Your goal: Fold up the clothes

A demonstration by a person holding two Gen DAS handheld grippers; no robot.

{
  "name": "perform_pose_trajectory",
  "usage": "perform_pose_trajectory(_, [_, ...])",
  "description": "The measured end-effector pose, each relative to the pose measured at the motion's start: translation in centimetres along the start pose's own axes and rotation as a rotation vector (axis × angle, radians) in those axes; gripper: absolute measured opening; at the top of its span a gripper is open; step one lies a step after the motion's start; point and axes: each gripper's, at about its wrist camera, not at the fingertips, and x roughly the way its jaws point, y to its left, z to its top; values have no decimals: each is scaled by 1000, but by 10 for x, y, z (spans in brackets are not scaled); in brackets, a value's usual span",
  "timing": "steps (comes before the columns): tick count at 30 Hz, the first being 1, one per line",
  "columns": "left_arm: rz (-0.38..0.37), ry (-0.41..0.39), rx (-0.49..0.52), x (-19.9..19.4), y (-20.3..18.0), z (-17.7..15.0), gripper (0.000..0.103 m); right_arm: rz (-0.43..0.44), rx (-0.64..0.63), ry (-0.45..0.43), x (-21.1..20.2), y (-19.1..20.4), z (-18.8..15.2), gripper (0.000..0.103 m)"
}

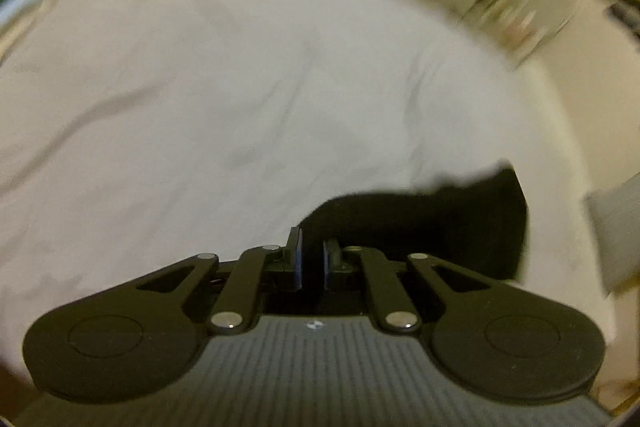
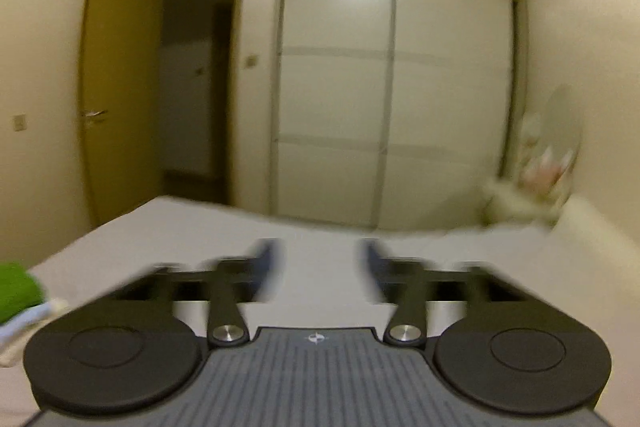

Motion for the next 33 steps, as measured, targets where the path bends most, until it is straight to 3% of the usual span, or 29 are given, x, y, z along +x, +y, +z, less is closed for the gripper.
perform_pose_trajectory(2, [40,103,51,27,23,-1,0,16,77,173,12,10,-47,77])
perform_pose_trajectory(4, [40,164,89,48,43,7,0,0,219,368,15,9,-110,77])
perform_pose_trajectory(7, [21,224,144,70,61,30,0,-46,531,626,-4,-1,-210,76])
perform_pose_trajectory(9, [11,268,214,89,65,37,3,-101,752,733,-33,-3,-268,76])
perform_pose_trajectory(12, [-1,376,290,113,75,32,20,-205,998,786,-82,13,-330,76])
perform_pose_trajectory(13, [-11,413,302,119,78,25,28,-229,1050,787,-96,18,-343,76])
perform_pose_trajectory(16, [-41,489,289,129,93,4,38,-272,1176,762,-124,30,-367,76])
perform_pose_trajectory(21, [-104,501,113,155,112,-22,59,-284,1409,678,-145,37,-402,82])
perform_pose_trajectory(23, [-111,480,81,167,109,-28,60,-281,1481,655,-141,33,-417,82])
perform_pose_trajectory(24, [-124,474,72,173,107,-29,56,-284,1502,644,-142,34,-421,82])
perform_pose_trajectory(25, [-153,474,78,177,98,-27,25,-289,1505,642,-141,33,-426,82])
perform_pose_trajectory(26, [-188,471,102,178,86,-24,7,-293,1488,649,-140,35,-426,82])
perform_pose_trajectory(29, [-267,406,183,170,47,-7,8,-293,1247,697,-129,39,-413,81])
perform_pose_trajectory(32, [-374,328,259,144,4,28,7,-271,833,731,-106,66,-387,80])
perform_pose_trajectory(33, [-394,310,285,138,-10,40,7,-249,758,726,-98,78,-386,79])
